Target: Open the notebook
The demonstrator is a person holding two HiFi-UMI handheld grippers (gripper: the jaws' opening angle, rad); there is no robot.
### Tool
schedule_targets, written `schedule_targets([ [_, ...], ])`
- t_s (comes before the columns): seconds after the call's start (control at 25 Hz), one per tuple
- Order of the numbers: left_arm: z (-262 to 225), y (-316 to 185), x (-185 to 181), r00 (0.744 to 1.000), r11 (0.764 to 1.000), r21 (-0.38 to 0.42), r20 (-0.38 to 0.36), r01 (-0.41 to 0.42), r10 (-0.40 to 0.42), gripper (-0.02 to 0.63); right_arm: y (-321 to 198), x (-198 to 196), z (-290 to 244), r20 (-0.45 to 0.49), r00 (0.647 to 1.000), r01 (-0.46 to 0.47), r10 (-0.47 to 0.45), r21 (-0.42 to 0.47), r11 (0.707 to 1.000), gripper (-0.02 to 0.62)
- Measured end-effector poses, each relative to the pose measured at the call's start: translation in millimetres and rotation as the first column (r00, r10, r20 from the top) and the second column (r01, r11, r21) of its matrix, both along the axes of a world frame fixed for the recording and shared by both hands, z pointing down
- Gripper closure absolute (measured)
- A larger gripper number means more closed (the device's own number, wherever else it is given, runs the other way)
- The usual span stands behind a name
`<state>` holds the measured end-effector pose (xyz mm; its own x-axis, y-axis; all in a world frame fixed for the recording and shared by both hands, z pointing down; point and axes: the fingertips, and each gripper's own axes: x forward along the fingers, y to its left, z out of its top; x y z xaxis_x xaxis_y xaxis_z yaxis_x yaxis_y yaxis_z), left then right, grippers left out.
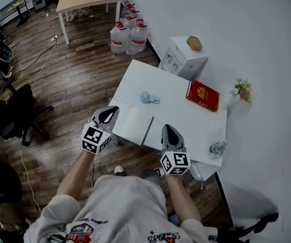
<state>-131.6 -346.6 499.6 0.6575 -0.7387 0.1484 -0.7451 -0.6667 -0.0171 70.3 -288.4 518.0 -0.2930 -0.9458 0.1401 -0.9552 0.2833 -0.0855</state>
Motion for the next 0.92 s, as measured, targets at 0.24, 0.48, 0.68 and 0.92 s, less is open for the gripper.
schedule_targets([
  [0.24,6.3,3.9,-2.6,1.0,1.0,-0.018,-0.007,0.003,-0.003,0.598,2.1,-0.3,-1.5,0.0,1.0,0.0,0.0,0.003,1.0,0.604],
  [0.48,14.6,6.6,-0.5,1.0,0.999,-0.036,-0.004,0.001,-0.001,0.597,3.2,-0.1,1.1,-0.01,1.0,0.009,-0.009,-0.007,1.0,0.604],
  [0.68,20.5,7.8,-0.7,1.0,0.998,-0.055,-0.005,0.011,-0.011,0.597,4.6,0.5,0.7,-0.009,1.0,0.015,-0.015,-0.008,1.0,0.604],
  [0.92,33.3,6.3,-6.1,0.999,0.996,-0.087,-0.017,0.034,-0.036,0.597,4.0,0.4,8.6,-0.01,1.0,0.022,-0.022,-0.02,1.0,0.604],
])
